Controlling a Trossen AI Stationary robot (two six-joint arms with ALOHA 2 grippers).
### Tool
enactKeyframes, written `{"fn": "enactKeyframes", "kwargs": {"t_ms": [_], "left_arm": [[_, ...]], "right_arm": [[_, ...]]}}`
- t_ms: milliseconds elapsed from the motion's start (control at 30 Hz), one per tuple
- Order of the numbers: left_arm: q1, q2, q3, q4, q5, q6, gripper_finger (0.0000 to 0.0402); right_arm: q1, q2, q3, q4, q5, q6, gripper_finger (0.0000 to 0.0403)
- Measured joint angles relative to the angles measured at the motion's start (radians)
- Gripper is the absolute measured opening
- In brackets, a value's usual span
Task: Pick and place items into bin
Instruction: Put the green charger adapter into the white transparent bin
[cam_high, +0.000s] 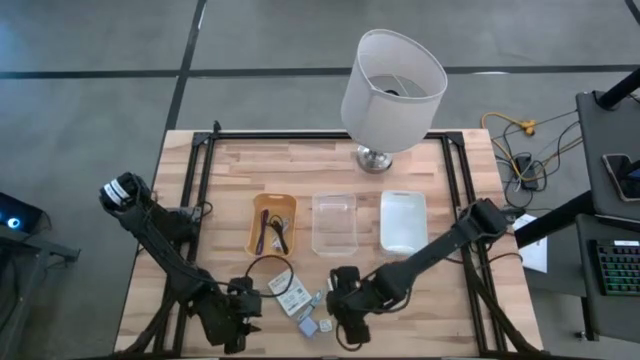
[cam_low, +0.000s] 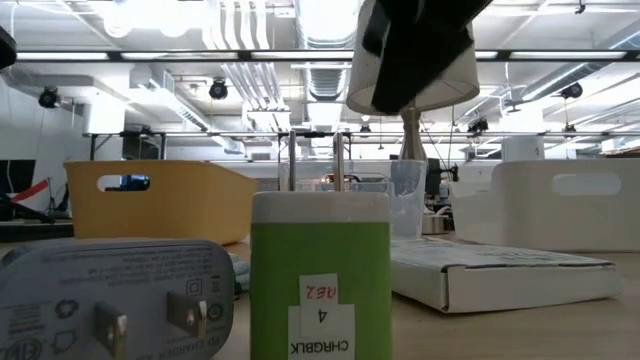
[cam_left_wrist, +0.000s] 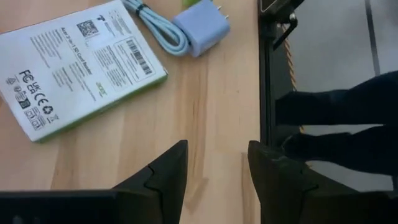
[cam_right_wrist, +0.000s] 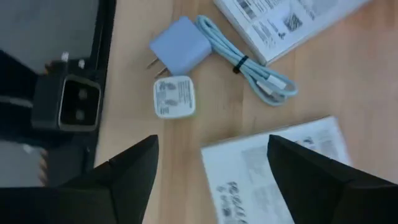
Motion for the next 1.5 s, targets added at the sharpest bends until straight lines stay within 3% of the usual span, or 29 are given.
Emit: {"fn": "enactKeyframes", "kwargs": {"t_ms": [200,1033,1267,1500], "left_arm": [[-0.004,-0.012,0.0,-0.088,-0.001,0.025,0.0152],[-0.002,-0.02,-0.006,-0.198,-0.011,0.021,0.0152],[-0.002,-0.02,-0.01,-0.2,-0.01,0.017,0.0152],[-0.002,-0.02,-0.01,-0.199,-0.008,0.018,0.0152]], "right_arm": [[0.02,0.07,0.0,0.066,-0.015,0.101,0.0296],[0.039,0.206,0.033,0.23,0.028,0.003,0.0285],[0.035,0.215,0.038,0.232,0.029,0.012,0.0246],[0.035,0.212,0.038,0.231,0.031,0.02,0.0162]]}}
